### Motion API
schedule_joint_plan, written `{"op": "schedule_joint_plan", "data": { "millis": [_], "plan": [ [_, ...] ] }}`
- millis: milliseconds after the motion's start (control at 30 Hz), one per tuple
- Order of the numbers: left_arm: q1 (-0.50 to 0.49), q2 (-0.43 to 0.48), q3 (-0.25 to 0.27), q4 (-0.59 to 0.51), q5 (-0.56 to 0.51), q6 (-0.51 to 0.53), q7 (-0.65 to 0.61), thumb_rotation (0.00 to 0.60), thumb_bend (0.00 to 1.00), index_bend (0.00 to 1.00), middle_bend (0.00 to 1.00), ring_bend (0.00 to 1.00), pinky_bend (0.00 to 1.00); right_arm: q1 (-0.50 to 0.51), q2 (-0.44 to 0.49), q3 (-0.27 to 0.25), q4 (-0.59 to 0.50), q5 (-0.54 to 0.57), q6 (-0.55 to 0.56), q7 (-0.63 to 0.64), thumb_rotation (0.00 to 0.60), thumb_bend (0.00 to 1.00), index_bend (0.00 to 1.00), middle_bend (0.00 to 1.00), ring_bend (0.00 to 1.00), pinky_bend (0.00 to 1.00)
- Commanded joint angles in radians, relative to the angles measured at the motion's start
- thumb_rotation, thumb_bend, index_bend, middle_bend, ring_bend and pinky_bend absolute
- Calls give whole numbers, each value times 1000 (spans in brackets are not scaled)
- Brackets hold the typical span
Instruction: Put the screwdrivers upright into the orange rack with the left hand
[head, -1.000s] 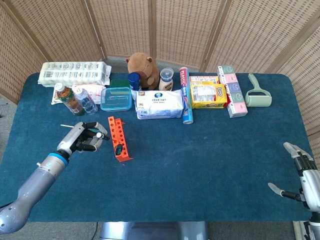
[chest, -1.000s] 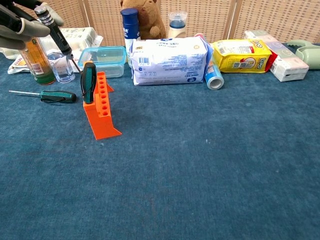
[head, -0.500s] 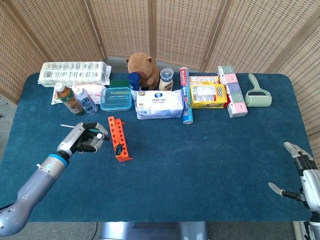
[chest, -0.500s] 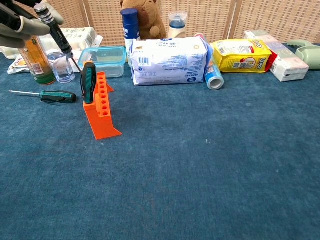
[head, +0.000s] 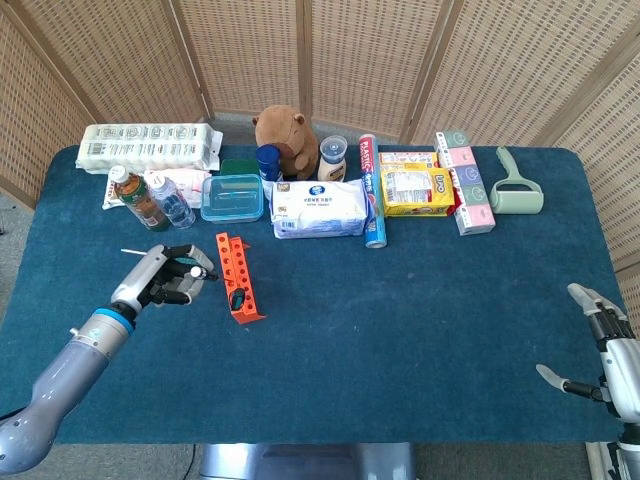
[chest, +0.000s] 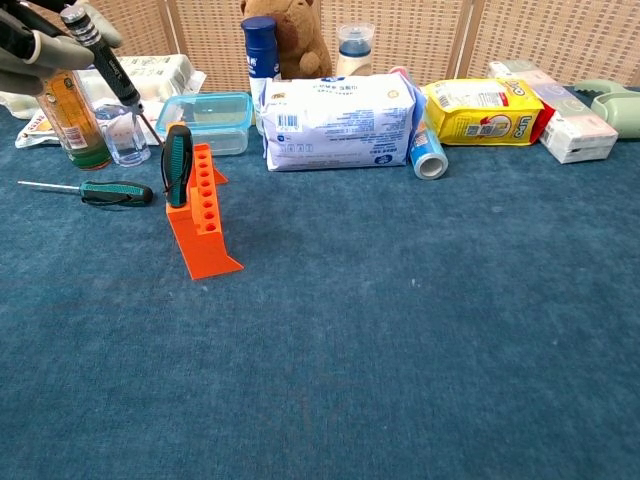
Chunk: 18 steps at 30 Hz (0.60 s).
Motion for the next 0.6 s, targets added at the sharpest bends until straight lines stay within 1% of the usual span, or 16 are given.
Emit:
{"op": "schedule_joint_plan", "data": {
  "millis": [33,300,600],
  "plan": [
    [2,1,-1,0,0,-4,-8,600,593,567,890,929,888,-1,1,0,-1,0,2,1,600,163,12,97,93,89],
    [9,17,-6,-13,15,-4,-20,600,593,567,891,929,888,-1,1,1,-3,-1,2,1,600,163,12,97,94,89],
    [10,17,-4,-1,18,-18,-35,600,593,567,890,929,888,-1,2,1,-5,0,2,1,600,163,12,97,94,89]
  ]
}}
